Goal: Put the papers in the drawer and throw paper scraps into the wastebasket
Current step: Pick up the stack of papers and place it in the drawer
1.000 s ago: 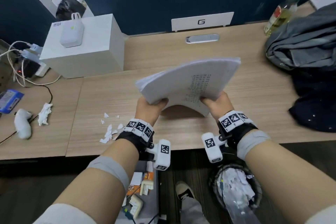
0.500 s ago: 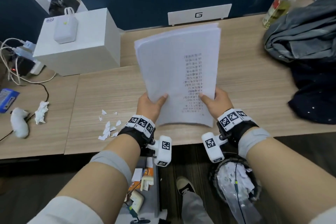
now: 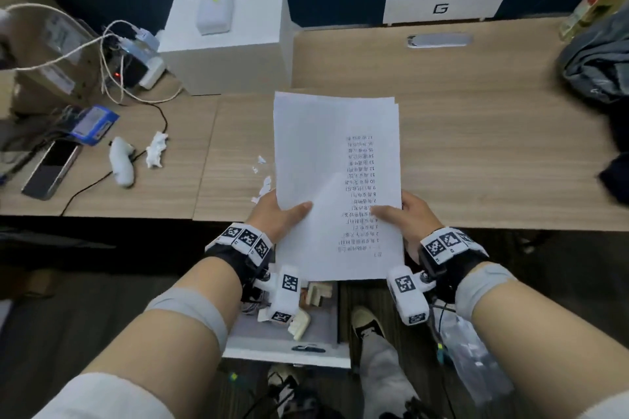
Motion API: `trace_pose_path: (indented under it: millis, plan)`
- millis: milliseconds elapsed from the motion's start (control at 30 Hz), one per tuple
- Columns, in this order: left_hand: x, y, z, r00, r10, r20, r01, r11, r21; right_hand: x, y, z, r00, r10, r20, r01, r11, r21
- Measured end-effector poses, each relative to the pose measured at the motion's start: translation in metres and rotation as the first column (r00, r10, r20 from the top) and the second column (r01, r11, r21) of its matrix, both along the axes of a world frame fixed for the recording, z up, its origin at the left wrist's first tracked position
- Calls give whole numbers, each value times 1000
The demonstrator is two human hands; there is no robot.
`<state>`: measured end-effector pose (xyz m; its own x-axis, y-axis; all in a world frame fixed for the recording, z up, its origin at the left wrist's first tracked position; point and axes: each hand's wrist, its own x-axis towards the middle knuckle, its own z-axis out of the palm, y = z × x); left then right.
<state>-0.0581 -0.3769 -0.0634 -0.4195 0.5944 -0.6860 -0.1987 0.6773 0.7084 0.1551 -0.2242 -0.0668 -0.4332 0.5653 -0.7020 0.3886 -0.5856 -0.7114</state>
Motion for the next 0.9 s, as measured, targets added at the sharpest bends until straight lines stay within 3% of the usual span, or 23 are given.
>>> trace_pose_path:
  millis: [100, 233, 333, 433, 500, 700, 900]
  plan:
    - [-5, -3, 2, 999, -31, 24, 32, 999, -37, -2, -2, -5, 1000, 15, -7, -15, 996, -87]
    - [2, -22, 3, 982, -181, 50, 188, 953, -239, 4, -17, -18, 974, 209, 85, -194, 968, -159]
    - [5, -31, -6, 955, -244, 167, 290, 886, -361, 13, -25, -37, 928, 328, 179, -268, 918, -292]
    - [7, -21, -13, 886, -407, 222, 463, 748, -475, 8, -20, -54, 783, 543, 304, -445, 830, -337]
    - [9, -10, -20, 869, -440, 225, 490, 703, -516, 0, -11, -61, 657, 661, 362, -562, 750, -350]
    - [-8, 25, -63, 949, -308, 73, 304, 821, -483, -25, 31, -86, 620, 653, 436, -595, 753, -282]
    - [-40, 72, -69, 967, -246, -61, 196, 878, -437, -67, 70, -100, 735, 485, 474, -474, 867, -151]
